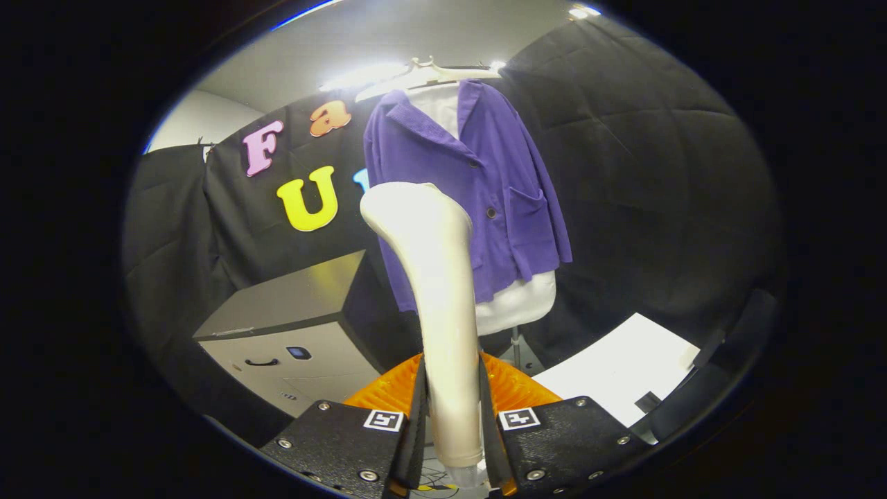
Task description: Iron the clothes twice with a garment steamer, once on the left side and once on the right side.
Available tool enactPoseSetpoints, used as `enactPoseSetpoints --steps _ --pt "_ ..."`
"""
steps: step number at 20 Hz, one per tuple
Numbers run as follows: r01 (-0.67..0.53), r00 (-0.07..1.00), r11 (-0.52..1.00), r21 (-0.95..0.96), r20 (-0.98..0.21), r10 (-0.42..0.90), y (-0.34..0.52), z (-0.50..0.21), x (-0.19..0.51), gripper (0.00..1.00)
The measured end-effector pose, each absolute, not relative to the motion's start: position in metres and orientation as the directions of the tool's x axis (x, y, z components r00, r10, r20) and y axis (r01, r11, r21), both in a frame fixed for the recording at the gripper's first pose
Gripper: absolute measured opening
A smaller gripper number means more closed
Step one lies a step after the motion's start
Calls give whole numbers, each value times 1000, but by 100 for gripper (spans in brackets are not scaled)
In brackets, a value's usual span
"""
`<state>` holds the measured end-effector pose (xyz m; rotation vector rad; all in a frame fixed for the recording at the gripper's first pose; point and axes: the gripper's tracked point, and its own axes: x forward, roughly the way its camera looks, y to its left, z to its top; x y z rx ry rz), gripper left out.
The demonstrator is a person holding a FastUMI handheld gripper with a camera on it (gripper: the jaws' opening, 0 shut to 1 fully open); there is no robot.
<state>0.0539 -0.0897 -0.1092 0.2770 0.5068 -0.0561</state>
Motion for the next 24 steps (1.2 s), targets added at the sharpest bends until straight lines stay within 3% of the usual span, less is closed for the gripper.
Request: enactPoseSetpoints --steps 11,24 --pt "-24 893 975 220 -434 120 -35 -78 26 36" --pt "-37 898 973 226 -420 132 -30 -70 24 35"
